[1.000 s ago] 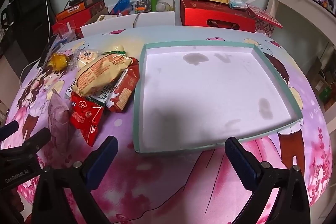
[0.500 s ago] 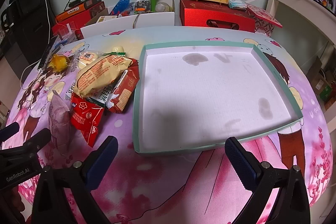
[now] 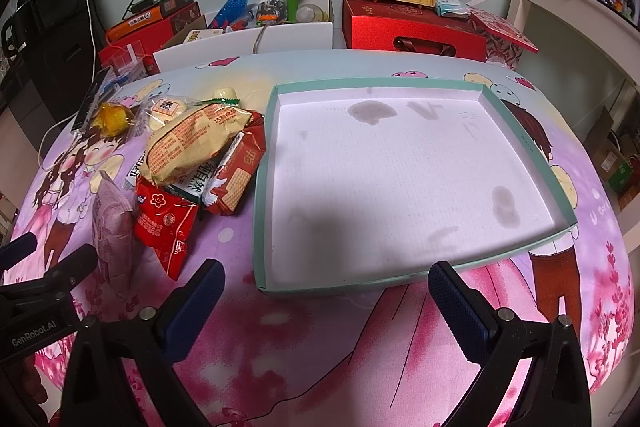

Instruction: Organize snacks

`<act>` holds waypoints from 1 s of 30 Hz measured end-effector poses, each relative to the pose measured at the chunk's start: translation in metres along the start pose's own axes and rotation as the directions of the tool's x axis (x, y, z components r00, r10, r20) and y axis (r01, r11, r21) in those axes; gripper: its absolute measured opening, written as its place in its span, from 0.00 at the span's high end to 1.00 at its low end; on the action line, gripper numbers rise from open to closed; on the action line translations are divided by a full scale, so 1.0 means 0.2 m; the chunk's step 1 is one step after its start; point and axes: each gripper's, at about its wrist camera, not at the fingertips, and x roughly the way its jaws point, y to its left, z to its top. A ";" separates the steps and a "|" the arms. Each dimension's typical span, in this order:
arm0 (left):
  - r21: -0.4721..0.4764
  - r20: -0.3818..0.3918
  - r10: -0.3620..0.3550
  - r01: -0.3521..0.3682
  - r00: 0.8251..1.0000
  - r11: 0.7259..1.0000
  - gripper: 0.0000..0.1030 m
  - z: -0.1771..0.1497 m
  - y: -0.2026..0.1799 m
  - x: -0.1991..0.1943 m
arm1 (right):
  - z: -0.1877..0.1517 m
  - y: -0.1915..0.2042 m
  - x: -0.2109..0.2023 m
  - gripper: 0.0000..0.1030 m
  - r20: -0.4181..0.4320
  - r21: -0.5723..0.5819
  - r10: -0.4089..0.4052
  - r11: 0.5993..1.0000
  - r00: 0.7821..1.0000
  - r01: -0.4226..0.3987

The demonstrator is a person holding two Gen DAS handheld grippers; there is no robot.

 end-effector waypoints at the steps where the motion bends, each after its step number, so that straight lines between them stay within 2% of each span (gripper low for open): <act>1: 0.000 0.000 0.000 0.000 1.000 1.000 0.00 0.00 0.00 0.00 | 0.00 0.00 0.00 0.00 0.000 0.000 0.000 1.000 1.000 0.000; 30: -0.005 -0.010 -0.043 0.043 0.999 0.999 0.00 0.00 -0.01 0.01 | 0.00 0.00 0.00 0.00 -0.001 -0.001 -0.001 1.000 1.000 0.001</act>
